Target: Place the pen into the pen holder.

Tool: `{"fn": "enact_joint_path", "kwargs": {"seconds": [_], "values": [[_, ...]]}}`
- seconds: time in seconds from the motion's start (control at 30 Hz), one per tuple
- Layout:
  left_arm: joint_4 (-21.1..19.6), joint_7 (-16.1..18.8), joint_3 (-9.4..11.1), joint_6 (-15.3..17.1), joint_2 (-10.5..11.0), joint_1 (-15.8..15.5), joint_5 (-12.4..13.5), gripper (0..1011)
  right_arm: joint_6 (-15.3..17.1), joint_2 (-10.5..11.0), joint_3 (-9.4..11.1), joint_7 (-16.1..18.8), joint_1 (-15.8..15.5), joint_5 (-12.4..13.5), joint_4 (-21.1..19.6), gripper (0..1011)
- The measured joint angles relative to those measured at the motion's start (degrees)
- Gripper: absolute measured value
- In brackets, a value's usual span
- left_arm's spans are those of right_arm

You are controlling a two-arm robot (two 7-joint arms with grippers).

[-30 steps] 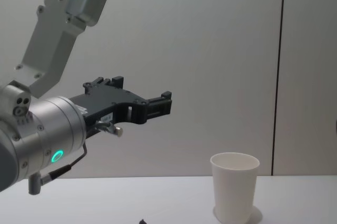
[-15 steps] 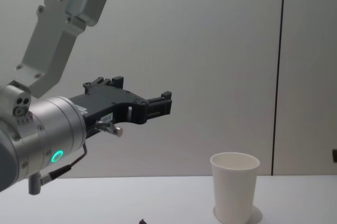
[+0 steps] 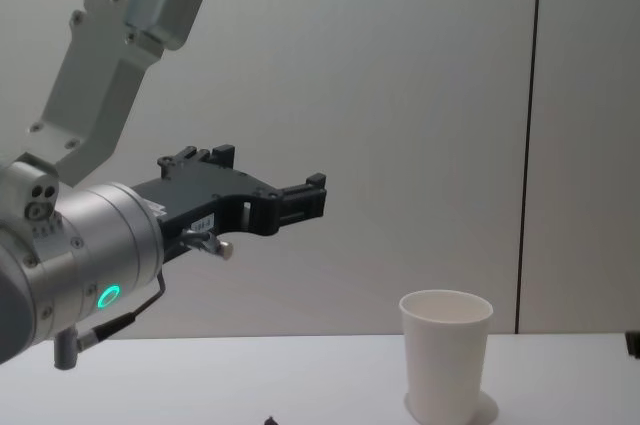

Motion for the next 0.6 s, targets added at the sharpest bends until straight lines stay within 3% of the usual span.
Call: {"fn": "enact_joint_path", "kwargs": {"seconds": [0.6], "values": [[0.0,0.0,0.0,0.0,0.0,0.0,0.0,1003,9.43,-3.28,-0.78,-4.12,4.43,1.01,5.23,1002]]}}
